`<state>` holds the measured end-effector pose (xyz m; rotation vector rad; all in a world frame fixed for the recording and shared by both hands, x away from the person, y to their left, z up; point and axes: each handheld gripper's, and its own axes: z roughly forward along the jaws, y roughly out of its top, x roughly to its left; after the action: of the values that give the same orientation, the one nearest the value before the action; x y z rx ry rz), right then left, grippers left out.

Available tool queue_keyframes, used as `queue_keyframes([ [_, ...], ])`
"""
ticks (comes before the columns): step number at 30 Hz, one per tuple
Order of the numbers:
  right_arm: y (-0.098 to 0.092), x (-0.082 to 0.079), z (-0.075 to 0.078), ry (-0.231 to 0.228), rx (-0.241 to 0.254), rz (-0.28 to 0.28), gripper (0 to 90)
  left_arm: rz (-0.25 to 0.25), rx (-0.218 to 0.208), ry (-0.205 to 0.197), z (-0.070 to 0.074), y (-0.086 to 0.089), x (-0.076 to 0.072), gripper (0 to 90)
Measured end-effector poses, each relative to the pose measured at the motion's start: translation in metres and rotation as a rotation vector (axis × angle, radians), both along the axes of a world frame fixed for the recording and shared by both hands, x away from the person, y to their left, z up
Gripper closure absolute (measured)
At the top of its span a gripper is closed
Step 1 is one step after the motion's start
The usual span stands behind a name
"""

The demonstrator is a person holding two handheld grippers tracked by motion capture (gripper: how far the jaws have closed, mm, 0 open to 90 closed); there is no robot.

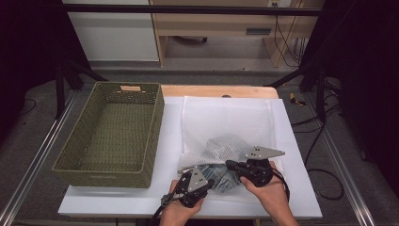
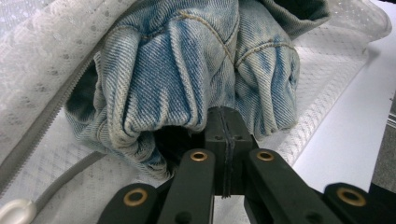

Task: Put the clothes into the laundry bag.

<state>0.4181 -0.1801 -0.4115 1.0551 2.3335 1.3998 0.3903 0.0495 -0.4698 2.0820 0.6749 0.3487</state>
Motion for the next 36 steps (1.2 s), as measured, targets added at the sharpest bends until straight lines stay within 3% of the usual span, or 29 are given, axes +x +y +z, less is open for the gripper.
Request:
queue_keyframes([
  [24, 0.003, 0.003, 0.001, -0.008, -0.015, -0.006, 89.4, 0.027, 0.014, -0.014, 0.004, -0.001, 0.011, 90.0],
  [36, 0.004, 0.003, 0.004, -0.017, -0.012, -0.01, 89.4, 0.061, 0.009, -0.027, 0.008, -0.005, 0.026, 90.0],
])
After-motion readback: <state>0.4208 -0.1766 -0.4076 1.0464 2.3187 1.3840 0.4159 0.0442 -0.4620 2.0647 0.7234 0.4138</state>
